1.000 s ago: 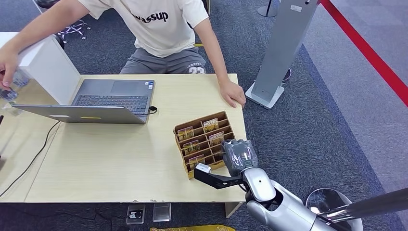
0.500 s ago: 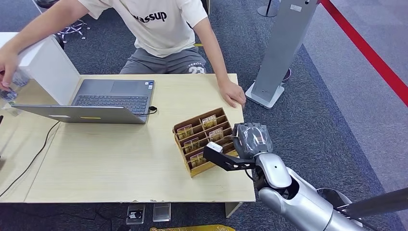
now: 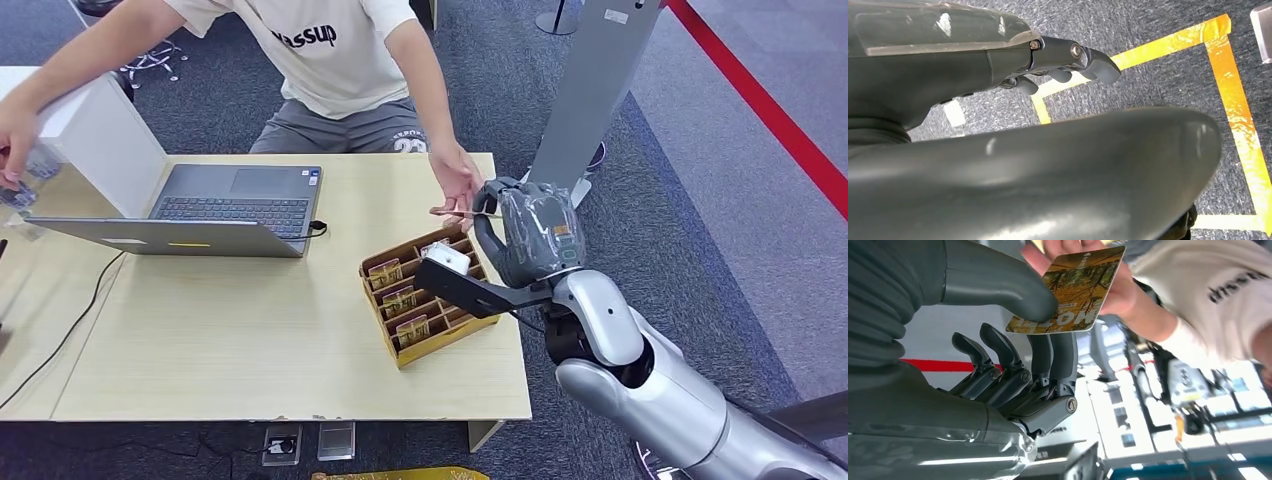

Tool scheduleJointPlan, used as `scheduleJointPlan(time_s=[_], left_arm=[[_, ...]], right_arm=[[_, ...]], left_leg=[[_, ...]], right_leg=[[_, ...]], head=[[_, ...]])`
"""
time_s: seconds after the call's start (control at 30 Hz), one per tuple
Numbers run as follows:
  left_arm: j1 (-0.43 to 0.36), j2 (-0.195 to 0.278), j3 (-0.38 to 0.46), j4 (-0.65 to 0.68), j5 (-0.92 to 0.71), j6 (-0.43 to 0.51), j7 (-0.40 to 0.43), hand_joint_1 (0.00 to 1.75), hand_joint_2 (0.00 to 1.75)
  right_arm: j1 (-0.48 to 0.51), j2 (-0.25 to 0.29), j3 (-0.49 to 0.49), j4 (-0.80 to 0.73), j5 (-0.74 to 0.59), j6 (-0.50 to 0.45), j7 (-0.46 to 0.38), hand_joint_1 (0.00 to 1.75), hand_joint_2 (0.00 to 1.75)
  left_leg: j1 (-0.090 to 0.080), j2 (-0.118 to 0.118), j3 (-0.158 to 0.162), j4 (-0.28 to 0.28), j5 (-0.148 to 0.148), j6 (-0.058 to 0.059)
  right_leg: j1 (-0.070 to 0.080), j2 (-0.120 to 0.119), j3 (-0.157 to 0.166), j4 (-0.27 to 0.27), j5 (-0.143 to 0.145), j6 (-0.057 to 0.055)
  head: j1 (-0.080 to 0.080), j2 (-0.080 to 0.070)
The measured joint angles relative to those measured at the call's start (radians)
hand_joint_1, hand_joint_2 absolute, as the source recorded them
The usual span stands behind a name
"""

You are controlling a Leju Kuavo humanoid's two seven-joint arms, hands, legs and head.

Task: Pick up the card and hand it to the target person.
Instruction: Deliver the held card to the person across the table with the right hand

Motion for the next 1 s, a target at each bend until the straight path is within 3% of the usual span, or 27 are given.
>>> scheduleJointPlan(time_s=[0.27, 0.47, 0.6, 0.67, 0.8, 1.0], left_arm=[[-0.027, -0.003, 0.000, -0.006, -0.010, -0.018, 0.015, 0.00, 0.00], [-0.032, -0.004, 0.000, -0.008, -0.021, -0.037, 0.025, 0.00, 0.00], [-0.032, -0.005, 0.000, -0.008, -0.036, -0.037, 0.027, 0.00, 1.75], [-0.032, -0.005, -0.001, -0.008, -0.048, -0.027, 0.025, 0.00, 1.75], [-0.032, -0.005, -0.001, -0.008, -0.046, -0.013, 0.010, 0.00, 0.00], [-0.023, -0.004, -0.001, -0.008, -0.036, 0.006, -0.005, 0.00, 0.00]], right_arm=[[0.001, 0.080, 0.022, 0.148, 0.047, -0.190, -0.134, 1.62, 1.75], [0.002, 0.121, 0.027, 0.279, 0.033, -0.209, -0.202, 1.62, 1.75], [0.002, 0.135, 0.028, 0.336, 0.010, -0.221, -0.220, 0.00, 1.75], [0.004, 0.137, 0.027, 0.351, -0.005, -0.233, -0.222, 0.00, 1.75], [0.018, 0.138, 0.022, 0.363, -0.106, -0.261, -0.249, 0.00, 1.75], [0.074, 0.141, 0.000, 0.337, -0.466, -0.319, -0.379, 0.00, 1.75]], left_leg=[[0.000, 0.000, 0.000, 0.000, 0.000, 0.000], [0.000, 0.000, 0.000, 0.000, 0.000, 0.000], [0.000, -0.001, 0.000, 0.000, 0.000, 0.000], [0.000, -0.001, 0.000, 0.000, 0.000, 0.000], [0.000, 0.000, 0.000, 0.000, 0.000, 0.000], [0.000, 0.000, 0.000, 0.000, 0.000, 0.000]], right_leg=[[0.000, 0.000, 0.000, 0.000, 0.000, 0.000], [0.000, 0.000, 0.000, 0.000, 0.000, 0.000], [0.000, -0.001, 0.000, 0.000, 0.000, 0.000], [0.000, 0.000, 0.000, 0.000, 0.000, 0.000], [0.000, 0.000, 0.000, 0.000, 0.000, 0.000], [0.000, 0.000, 0.000, 0.000, 0.000, 0.000]], head=[[-0.001, 0.000], [0.000, 0.000], [0.000, 0.000], [0.000, 0.000], [0.000, 0.000], [-0.001, 0.000]])
